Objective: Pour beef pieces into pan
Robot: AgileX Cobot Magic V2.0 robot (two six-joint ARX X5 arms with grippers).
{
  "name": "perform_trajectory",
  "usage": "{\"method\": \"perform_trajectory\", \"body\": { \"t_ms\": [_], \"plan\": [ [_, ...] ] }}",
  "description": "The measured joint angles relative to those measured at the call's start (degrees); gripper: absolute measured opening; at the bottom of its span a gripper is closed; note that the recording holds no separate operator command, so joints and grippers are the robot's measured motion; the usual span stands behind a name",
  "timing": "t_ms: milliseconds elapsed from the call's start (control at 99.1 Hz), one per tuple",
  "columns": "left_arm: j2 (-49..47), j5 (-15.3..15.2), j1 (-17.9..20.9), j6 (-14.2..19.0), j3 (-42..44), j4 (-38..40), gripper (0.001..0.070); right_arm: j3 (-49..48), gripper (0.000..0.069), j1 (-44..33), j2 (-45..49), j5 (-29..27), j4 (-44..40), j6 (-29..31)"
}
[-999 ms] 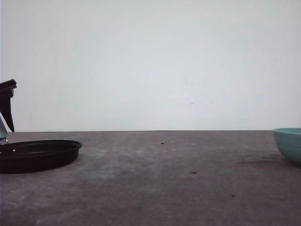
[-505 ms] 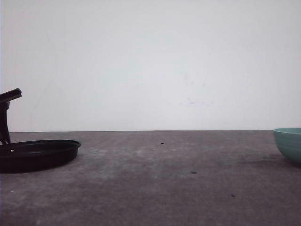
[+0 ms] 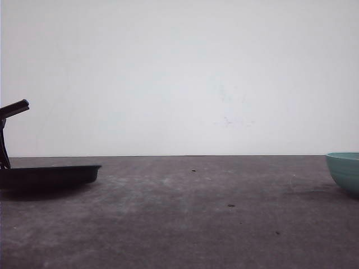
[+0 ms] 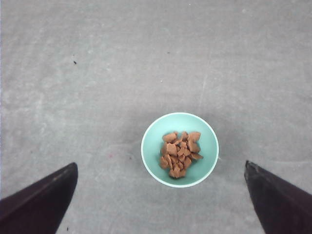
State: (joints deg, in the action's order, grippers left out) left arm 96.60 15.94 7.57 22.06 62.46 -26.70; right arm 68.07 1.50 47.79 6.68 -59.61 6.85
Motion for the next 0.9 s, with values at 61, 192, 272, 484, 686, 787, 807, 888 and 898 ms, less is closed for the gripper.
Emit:
{"method": "perform_trajectory", "body": {
  "t_ms": [61,192,272,484,686,787,807,888,898],
  "plan": [
    [-1.2,-0.2,-0.9,0.0,0.0,-0.8,0.0066,0.0,0.0683,0.0,0.0,-1.5,-0.7,-0.1],
    [-4.9,-0.1,-3.5,0.9,-0.1,-0.9,0.006,-1.2,0.0683,-1.0,0.0,-3.5,-0.3,-0.8],
    [-7.6,-0.1,-5.6,2.1,-0.1,-0.6,0.0056,-3.8,0.0683,-2.5,0.0,-3.5,2.1,-1.0],
    [-12.6,0.8,-11.8,5.7,-0.1,-0.1,0.0054,-13.2,0.0621,-8.1,3.7,-1.0,8.5,-1.0],
    [-15.2,3.6,-16.7,7.7,-0.1,0.2,0.0054,-17.3,0.0528,-9.8,11.1,1.6,11.5,0.1],
    [-15.9,5.5,-18.1,8.2,-0.1,0.3,0.0054,-17.3,0.0433,-9.8,14.1,5.0,14.8,1.7],
    [-16.0,5.8,-18.4,8.4,-0.1,0.3,0.0054,-17.3,0.0408,-9.8,14.7,5.4,15.3,2.1],
    [-16.0,7.3,-19.3,9.3,-0.1,0.3,0.0054,-17.3,0.0306,-9.8,16.9,5.3,16.7,3.2],
    [-16.0,7.5,-19.5,9.4,-0.1,0.3,0.0054,-17.3,0.0294,-9.8,17.2,5.3,16.8,3.3]
  ]
}}
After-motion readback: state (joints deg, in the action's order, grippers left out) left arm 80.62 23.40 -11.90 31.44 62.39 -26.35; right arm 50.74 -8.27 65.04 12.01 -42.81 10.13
